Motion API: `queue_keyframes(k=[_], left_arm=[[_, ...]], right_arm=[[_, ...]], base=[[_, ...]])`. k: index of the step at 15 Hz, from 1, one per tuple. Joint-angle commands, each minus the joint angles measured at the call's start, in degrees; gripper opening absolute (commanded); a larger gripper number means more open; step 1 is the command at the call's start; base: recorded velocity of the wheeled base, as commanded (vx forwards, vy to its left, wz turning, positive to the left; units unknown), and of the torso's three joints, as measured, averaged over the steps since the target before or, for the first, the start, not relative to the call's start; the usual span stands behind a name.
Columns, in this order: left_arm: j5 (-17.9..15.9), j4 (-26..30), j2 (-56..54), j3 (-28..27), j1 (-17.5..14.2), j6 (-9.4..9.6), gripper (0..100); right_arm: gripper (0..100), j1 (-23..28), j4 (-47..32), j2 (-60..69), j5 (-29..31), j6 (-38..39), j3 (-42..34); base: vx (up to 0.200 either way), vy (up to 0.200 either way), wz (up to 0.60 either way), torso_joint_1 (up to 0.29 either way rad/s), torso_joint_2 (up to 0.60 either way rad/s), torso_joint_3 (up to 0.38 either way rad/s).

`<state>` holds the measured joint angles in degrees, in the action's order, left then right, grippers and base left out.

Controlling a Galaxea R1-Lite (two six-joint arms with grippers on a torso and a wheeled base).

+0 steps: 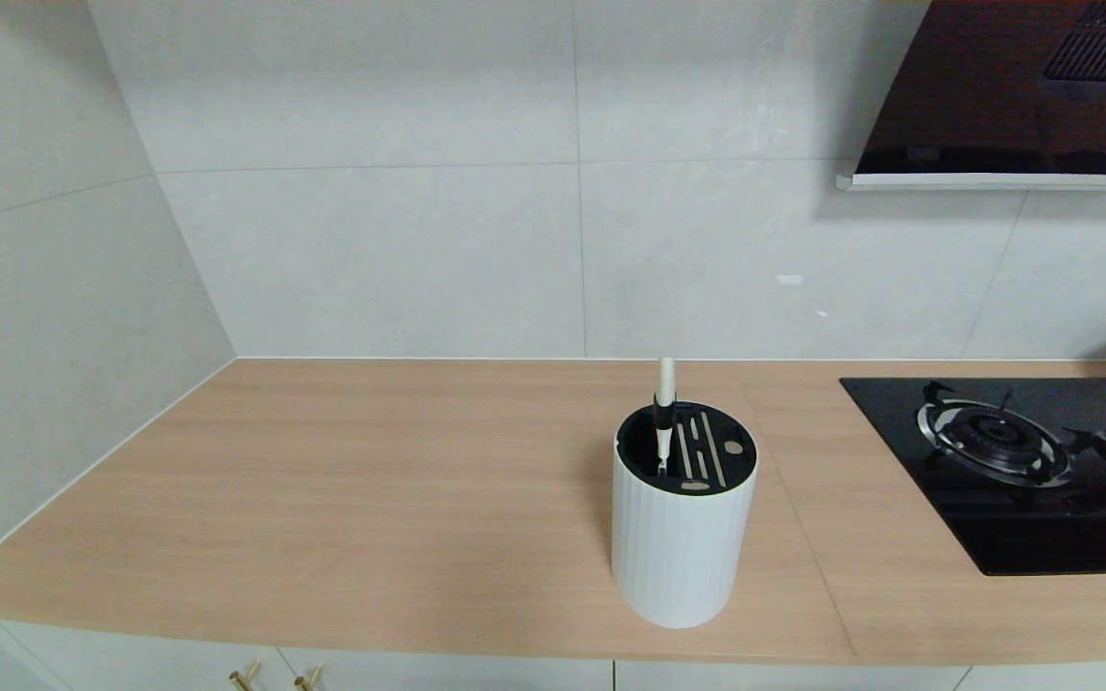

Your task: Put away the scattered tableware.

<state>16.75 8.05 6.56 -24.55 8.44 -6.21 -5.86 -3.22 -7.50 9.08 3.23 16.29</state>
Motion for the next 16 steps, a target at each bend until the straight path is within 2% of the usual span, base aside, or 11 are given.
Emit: queue_keyframes(k=[1, 2, 3, 4, 6, 8, 9, 11, 12, 13, 16], left_arm=[[0.0, -1.7, -1.1, 2.6, -3.4, -0.83, 100], [-0.6, -2.1, -4.4, 6.6, -6.9, -0.47, 100], [-1.6, -2.2, -6.6, 9.8, -8.2, 2.16, 100], [-1.2, -3.2, -6.6, 12.5, -8.2, 3.22, 100], [-1.5, -7.9, -6.6, 17.8, -8.2, 3.48, 100], [-2.9, -12.6, -6.6, 24.6, -8.2, 5.68, 100], [-4.0, -11.3, -6.6, 24.6, -8.2, 4.97, 100], [-7.9, -10.4, -6.6, 24.6, -8.2, 5.33, 100], [-7.9, -10.4, -6.6, 24.6, -8.2, 5.33, 100], [-13.1, -7.9, -6.6, 24.6, -8.2, 5.85, 100], [-13.3, -8.2, -6.6, 24.6, -8.2, 5.85, 100]], right_arm=[[100, 4.8, 0.3, 4.6, -1.3, -0.2, -2.6], [100, 5.9, -0.2, 7.5, -5.7, -1.8, -4.9], [100, 5.9, 0.8, 7.4, -3.4, -2.4, -7.2], [100, 5.9, 2.0, 7.4, -1.2, -2.5, -8.7], [100, 5.9, 5.2, 7.4, -1.2, -3.8, -14.8], [100, 5.9, 7.4, 7.4, -1.2, -5.1, -16.3], [100, 5.9, 7.3, 7.4, -1.3, -5.3, -16.3], [100, 5.9, 7.3, 7.3, -1.7, -5.8, -16.3], [100, 5.9, 7.3, 7.3, -1.7, -5.8, -16.3], [100, 5.9, 7.3, 7.3, -4.6, -5.8, -16.3], [100, 5.9, 4.1, 7.3, -10.1, -6.7, -16.3]], base=[[0.0, 0.0, 0.0, 0.0, 0.0, 0.0], [0.0, 0.0, 0.0, 0.0, 0.0, 0.0], [0.0, 0.0, 0.0, 0.0, 0.0, 0.0], [0.0, 0.0, 0.0, 0.0, 0.0, 0.0], [0.0, 0.0, 0.0, 0.0, 0.0, 0.0], [0.0, 0.0, 0.0, 0.0, 0.0, 0.0], [0.0, 0.0, 0.0, 0.0, 0.0, 0.0], [0.0, 0.0, 0.0, 0.0, 0.0, 0.0], [0.0, 0.0, 0.0, 0.0, 0.0, 0.0], [0.0, 0.0, 0.0, 0.0, 0.0, 0.0], [0.0, 0.0, 0.0, 0.0, 0.0, 0.0]])
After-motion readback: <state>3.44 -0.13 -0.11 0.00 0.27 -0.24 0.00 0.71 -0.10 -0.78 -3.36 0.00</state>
